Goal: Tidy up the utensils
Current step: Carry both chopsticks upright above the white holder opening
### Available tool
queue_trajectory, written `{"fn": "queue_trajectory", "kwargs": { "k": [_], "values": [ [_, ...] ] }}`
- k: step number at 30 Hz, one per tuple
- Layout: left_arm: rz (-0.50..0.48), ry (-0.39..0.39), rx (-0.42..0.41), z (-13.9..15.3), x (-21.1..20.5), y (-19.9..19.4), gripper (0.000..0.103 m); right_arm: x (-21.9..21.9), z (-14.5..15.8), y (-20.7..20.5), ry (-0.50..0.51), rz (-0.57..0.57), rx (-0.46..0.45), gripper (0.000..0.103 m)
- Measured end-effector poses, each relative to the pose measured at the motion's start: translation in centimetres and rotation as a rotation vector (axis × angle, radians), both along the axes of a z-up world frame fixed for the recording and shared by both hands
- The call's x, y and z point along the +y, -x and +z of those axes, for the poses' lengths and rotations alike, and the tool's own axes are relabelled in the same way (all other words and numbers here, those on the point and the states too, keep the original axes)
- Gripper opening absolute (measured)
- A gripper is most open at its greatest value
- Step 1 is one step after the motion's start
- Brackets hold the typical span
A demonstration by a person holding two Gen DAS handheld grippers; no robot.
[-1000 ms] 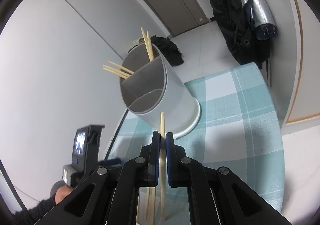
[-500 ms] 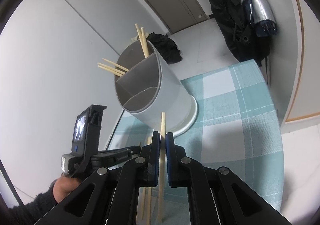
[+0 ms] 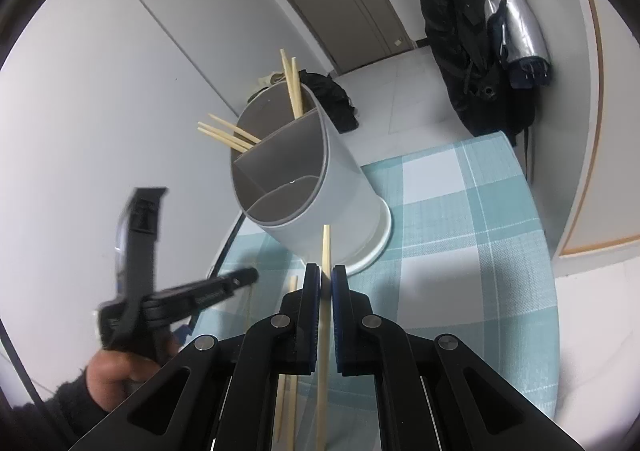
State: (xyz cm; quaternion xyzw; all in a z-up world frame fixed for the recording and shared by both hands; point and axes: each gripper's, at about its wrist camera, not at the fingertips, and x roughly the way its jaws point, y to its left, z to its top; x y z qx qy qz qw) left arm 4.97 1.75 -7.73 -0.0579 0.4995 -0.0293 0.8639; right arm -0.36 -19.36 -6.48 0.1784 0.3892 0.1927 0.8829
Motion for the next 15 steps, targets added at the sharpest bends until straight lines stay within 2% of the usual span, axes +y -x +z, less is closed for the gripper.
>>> {"fn": "queue_trajectory", "kwargs": {
  "k": [7,15],
  "values": [
    [-0.042,0.025,-0.13,3.8,-0.5,2.4,0.001,1.2,1.7,1.5,0.059,0.003,-0.104,0.005],
    [-0.08,0.062,-0.212,5.4,-0.7,5.4,0.001,2.5,2.9,4.0,0.114,-0.012,-0.198,0.005]
  ]
}}
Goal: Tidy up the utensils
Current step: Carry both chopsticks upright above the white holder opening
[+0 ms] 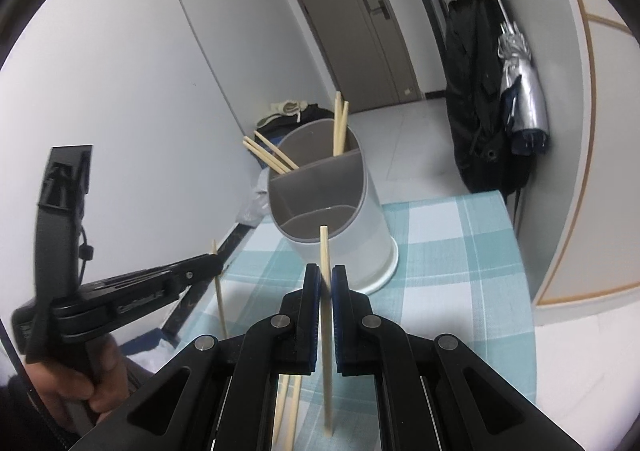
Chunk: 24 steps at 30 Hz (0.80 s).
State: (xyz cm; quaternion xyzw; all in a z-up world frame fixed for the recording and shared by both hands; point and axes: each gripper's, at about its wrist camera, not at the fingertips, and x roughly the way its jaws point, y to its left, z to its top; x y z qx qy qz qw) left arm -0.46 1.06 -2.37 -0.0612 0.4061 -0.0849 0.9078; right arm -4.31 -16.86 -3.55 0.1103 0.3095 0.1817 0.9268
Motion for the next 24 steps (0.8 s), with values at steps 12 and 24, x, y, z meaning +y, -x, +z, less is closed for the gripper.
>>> {"fn": "queue_trajectory", "kwargs": {
  "k": [12,24],
  "values": [
    [-0.037,0.002,-0.061,1.7,-0.5,2.8,0.001,1.4,0.6,2.7,0.029,-0.004,-0.056,0.005],
    [-0.079,-0.014,-0.087,2.5,-0.5,4.7,0.001,2.3,1.3,3.9,0.061,0.005,-0.089,0.005]
  ]
}}
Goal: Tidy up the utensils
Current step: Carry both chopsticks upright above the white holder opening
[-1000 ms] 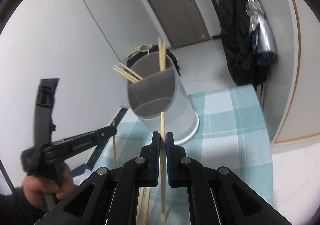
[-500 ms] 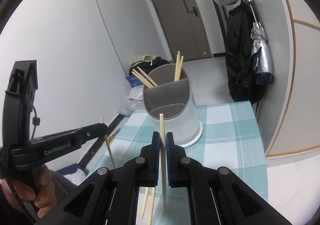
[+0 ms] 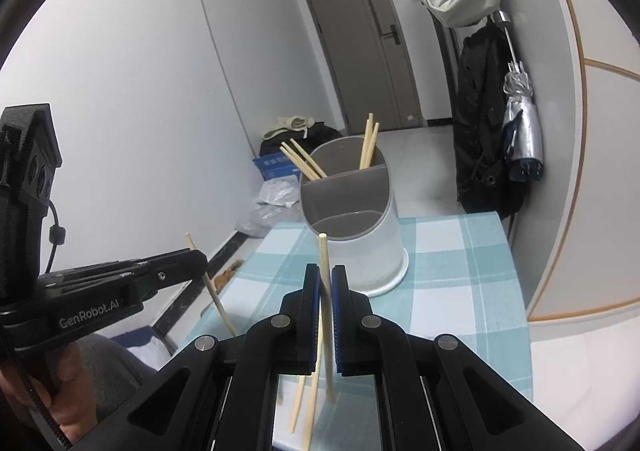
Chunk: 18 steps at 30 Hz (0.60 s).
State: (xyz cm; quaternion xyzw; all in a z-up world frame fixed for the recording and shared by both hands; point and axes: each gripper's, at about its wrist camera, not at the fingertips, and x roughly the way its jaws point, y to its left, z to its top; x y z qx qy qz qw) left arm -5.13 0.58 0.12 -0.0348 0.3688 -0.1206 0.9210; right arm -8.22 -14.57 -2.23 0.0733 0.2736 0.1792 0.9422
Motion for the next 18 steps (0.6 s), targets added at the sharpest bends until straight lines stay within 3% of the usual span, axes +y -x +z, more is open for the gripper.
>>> {"fn": "queue_trajectory", "kwargs": {
  "k": [11,18],
  "values": [
    [-0.034,0.0,-0.02,1.7,-0.4,0.0,0.001,-0.1,0.3,-0.8,-0.032,0.004,0.006,0.005],
    [-0.065,0.008,-0.035,4.1,-1.2,-1.2,0.001,-0.3,2.4,-2.3,-0.051,0.008,-0.017,0.005]
  ]
}}
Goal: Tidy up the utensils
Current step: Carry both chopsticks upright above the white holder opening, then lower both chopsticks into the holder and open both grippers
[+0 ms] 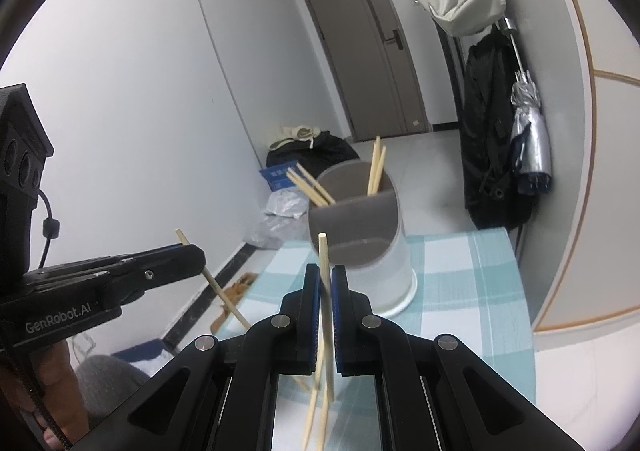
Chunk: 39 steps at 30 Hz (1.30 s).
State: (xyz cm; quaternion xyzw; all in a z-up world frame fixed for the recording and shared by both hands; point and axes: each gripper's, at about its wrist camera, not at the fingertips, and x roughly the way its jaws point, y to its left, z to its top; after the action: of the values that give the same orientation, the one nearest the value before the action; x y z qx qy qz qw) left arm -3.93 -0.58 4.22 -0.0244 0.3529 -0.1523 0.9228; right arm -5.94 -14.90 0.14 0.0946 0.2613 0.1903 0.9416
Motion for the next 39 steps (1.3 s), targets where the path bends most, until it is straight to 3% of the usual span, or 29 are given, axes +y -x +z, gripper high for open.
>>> {"fn": "queue_trajectory", "kwargs": {
  "k": [8,18,23,29,34,39],
  "values": [
    [-0.012,0.02,-0.003,3.8,-0.8,-3.0,0.001,-0.4,3.6,-2.9,-0.031,0.008,-0.02,0.005],
    [-0.047,0.044,-0.064,9.6,-1.3,-6.8,0.001,-1.3,11.0,-7.8,-0.054,0.008,-0.11,0.005],
    [-0.039,0.027,-0.076,10.4,-1.1,-9.4,0.001,-1.2,13.5,-10.9,-0.026,0.005,-0.154,0.005],
    [-0.035,0.006,-0.054,8.9,-0.8,-12.5,0.001,-0.5,12.9,-15.1,0.024,-0.008,-0.152,0.005],
    [-0.027,-0.01,-0.008,6.7,-0.4,-14.5,0.001,-1.2,10.4,-18.1,-0.014,-0.021,-0.091,0.005],
    [-0.017,0.003,0.045,4.3,0.3,-15.9,0.001,-1.7,8.3,-19.4,-0.041,0.011,-0.088,0.005]
  ]
}}
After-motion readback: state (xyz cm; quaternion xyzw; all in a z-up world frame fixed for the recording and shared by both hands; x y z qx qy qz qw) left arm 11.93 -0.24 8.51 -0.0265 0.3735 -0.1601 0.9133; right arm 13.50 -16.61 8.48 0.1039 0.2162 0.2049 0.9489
